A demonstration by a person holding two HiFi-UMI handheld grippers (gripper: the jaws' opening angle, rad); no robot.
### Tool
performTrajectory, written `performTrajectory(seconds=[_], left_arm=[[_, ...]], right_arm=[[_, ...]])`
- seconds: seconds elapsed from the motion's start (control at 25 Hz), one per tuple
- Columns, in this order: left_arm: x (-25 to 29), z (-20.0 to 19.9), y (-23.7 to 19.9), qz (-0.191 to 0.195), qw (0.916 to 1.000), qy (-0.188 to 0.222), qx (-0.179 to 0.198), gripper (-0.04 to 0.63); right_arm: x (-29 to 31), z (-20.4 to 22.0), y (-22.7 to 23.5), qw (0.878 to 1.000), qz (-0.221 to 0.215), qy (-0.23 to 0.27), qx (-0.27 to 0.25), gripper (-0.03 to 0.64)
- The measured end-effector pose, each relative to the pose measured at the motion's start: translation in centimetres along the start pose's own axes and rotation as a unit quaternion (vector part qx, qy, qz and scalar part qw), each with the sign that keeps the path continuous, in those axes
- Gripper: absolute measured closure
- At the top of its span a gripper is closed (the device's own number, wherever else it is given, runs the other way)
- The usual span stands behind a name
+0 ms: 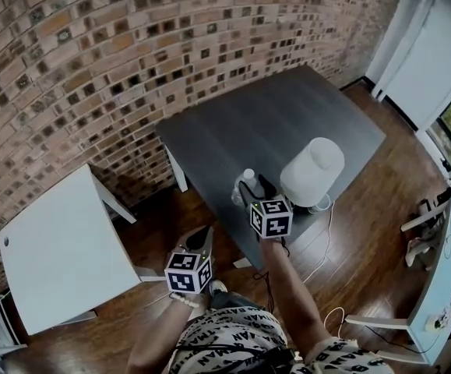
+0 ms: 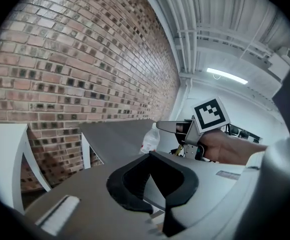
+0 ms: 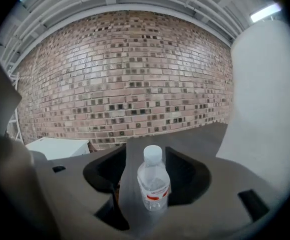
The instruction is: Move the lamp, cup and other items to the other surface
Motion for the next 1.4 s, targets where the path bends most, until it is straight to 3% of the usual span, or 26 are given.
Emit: performTrajectory(seconds=[0.32, 0.48, 0.92, 1.16, 1.4], left_arm=[[1.8, -0.1, -0.8, -0.010, 0.9999, -0.008, -0.010, 0.595], [2.1, 0.1, -1.2, -0.015, 0.9997, -0.011, -0.015, 0.595], [1.9, 0.2, -2.3, -0.030, 0.9991, -0.007, -0.029, 0.595], [-0.1, 0.4, -3.7, -0.061, 0.9973, 0.003, -0.042, 0.595], [-4.4, 2.2, -7.2, -0.116, 0.9912, 0.007, -0.062, 0.595]], right_arm=[[2.8, 0.2, 1.3, 1.000, -0.010, -0.026, -0.007, 0.359], [3.4, 0.4, 1.6, 0.999, -0.015, -0.031, -0.008, 0.410], [3.9, 0.3, 1.7, 0.998, -0.020, -0.047, -0.022, 0.449], [3.6, -1.5, -0.5, 0.997, -0.059, -0.041, -0.041, 0.451], [4.7, -3.7, -6.9, 0.990, -0.125, -0.029, -0.062, 0.451]])
Point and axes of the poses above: the fingertips, and each gripper's own axes: x forward along the fingers, y to its right, z out of its underside, the point moved 5 cm from there along -x, backward along the fingers, and after that the axes turned 11 degrees about -z, right-handed, at the moved point
